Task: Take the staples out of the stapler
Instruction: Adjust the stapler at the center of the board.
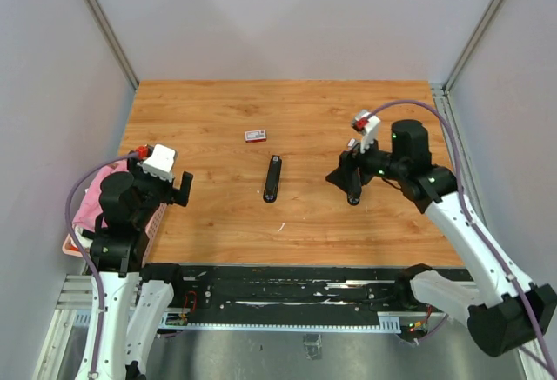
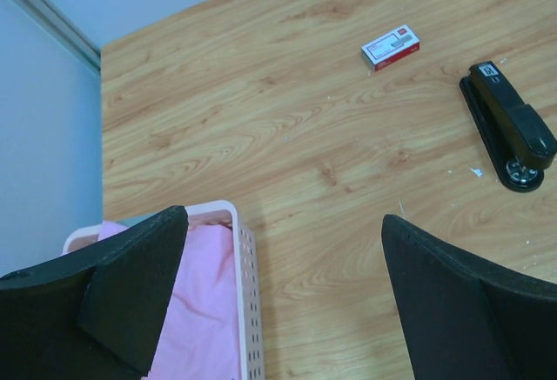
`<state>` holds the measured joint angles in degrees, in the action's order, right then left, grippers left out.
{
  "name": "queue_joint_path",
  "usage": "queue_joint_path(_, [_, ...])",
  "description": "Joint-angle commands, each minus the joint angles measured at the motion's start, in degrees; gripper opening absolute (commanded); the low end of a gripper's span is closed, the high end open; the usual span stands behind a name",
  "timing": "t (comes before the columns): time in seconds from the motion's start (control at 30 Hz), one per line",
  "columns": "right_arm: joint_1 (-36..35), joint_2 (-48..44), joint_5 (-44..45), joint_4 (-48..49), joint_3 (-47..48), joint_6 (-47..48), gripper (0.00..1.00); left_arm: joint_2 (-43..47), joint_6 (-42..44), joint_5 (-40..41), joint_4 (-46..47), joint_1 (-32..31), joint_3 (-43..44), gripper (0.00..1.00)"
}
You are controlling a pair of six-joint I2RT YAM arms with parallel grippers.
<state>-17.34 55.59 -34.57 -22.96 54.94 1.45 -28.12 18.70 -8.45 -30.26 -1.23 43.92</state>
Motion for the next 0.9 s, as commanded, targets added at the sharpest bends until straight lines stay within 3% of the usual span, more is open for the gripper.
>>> queue_joint_path(0.0, [-8.3, 7.8, 7.0, -2.2, 5.3, 3.9, 0.83, 0.6, 3.0, -3.6, -1.5, 0.3, -1.1, 0.98])
queue_joint_path(0.27, [-18.2, 23.8, 10.6, -2.1, 10.7, 3.4, 0.83, 3.1, 2.9, -4.2, -0.7, 0.3, -3.6, 0.98])
queue_joint_path(0.4, [-19.0, 34.4, 9.1, -2.2, 16.6, -3.9, 0.83, 2.6, 2.8, -4.0, -0.4, 0.3, -3.7, 0.98])
queue_joint_path(0.6, [-20.1, 50.3, 12.0, -10.9, 30.8, -12.0, 0.83, 2.6, 2.7, -3.4, 0.0, 0.3, -4.3, 0.98])
queue_joint_path(0.87, [-21.2, 62.0, 13.0, -15.3, 42.4, -16.4, 0.83, 2.0, 2.3, -2.4, 0.1, 0.3, -4.1, 0.98])
